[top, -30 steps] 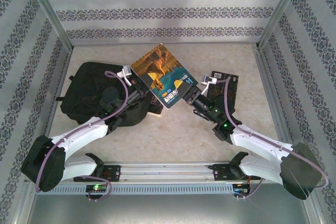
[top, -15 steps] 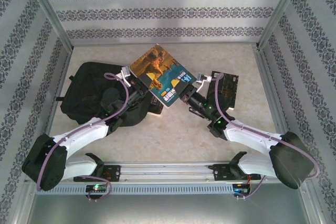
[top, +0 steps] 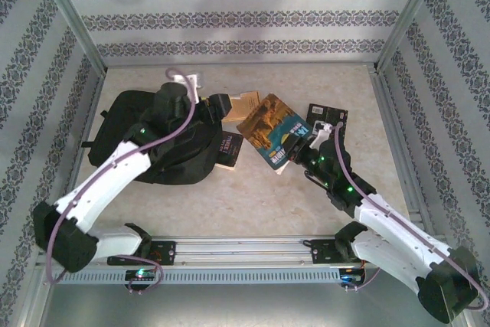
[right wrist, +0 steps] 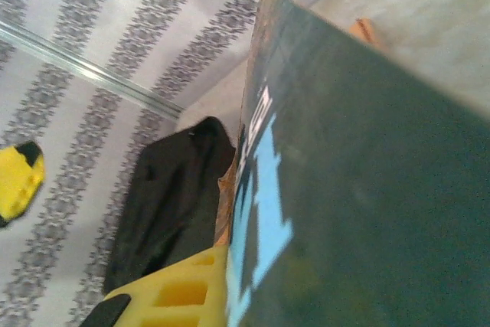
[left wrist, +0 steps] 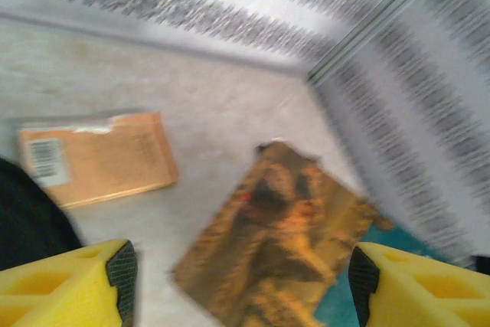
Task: Pack the student bag
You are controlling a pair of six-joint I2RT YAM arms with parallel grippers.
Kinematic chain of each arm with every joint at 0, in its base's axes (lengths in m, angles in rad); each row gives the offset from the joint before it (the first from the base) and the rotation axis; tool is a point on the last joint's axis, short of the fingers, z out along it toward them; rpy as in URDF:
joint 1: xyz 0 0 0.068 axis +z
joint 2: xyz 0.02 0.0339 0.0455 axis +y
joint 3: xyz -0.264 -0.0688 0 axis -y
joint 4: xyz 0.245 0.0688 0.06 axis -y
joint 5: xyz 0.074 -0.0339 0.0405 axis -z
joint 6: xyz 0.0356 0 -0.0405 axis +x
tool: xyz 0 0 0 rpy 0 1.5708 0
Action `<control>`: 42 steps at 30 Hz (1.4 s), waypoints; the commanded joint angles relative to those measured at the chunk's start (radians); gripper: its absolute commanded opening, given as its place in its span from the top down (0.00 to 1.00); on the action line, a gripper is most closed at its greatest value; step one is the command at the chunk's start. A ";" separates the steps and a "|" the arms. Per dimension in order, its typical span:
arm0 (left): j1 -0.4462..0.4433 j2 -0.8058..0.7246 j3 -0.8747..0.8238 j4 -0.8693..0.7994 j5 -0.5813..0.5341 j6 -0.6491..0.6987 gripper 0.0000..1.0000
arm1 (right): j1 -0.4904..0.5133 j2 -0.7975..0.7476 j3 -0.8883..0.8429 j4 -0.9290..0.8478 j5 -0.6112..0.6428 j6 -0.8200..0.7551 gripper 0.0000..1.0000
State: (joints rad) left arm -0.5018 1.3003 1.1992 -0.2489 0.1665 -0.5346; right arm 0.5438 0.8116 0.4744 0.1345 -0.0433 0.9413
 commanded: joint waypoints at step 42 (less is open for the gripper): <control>-0.015 -0.035 0.025 -0.322 0.142 0.145 1.00 | -0.004 0.092 0.129 -0.091 -0.223 -0.191 1.00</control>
State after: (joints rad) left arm -0.5102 1.2968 1.2381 -0.6857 0.1829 -0.3149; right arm 0.5072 0.9211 0.5217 -0.0143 -0.2367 0.8257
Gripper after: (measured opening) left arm 0.086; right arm 0.123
